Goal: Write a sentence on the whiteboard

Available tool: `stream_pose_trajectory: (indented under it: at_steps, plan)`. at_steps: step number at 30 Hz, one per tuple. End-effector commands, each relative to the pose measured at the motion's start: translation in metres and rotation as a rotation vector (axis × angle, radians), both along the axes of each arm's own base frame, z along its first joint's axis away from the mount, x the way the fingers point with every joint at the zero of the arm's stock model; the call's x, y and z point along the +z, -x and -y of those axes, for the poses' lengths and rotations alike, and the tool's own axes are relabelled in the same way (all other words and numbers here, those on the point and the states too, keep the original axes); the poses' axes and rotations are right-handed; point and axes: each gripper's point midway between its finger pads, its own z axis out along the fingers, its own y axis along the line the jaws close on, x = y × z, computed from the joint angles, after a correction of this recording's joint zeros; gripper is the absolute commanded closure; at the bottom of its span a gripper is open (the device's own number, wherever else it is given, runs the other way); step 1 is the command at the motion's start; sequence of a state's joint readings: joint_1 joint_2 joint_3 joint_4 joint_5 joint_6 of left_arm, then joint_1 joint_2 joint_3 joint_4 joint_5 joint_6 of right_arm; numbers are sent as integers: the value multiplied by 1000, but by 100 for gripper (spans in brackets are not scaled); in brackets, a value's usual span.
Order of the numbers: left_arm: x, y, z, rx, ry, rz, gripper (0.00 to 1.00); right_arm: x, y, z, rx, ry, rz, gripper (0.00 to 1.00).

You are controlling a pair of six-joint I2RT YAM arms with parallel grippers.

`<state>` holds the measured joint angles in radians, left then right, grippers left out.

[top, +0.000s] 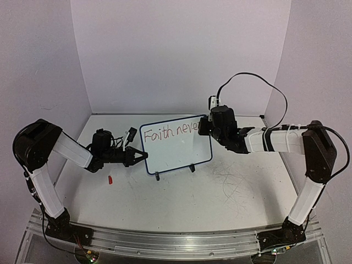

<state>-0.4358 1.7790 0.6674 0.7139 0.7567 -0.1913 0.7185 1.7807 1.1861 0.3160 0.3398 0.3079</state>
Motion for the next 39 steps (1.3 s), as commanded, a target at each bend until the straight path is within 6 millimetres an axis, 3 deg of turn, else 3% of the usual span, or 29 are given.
stream_pose_trajectory:
  at_steps: [1,10,13,17,19,21,26,33,39]
  plan:
    - [2,-13,-7,55,-51,58,100,21,-13,-1,-33,-13,57,100]
    - [1,-13,-7,57,-52,57,100,28,-15,10,-83,-25,73,100]
    - [0,-14,-8,69,-55,53,100,39,-4,18,-82,-72,75,100]
    - [-1,-17,-11,90,-61,47,100,45,29,36,-52,-138,54,100]
    - [-1,-18,-11,101,-64,44,100,58,46,41,0,-165,79,100]
    - [-1,-21,-12,113,-63,40,100,65,59,38,74,-155,95,100]
    - [-1,-21,-14,126,-66,32,100,49,79,29,198,-102,45,100]
    - [-2,-17,-13,118,-61,13,100,30,92,10,258,-68,-7,100]
    - [-9,-17,-11,114,-63,-10,100,23,102,-21,277,-19,-7,100]
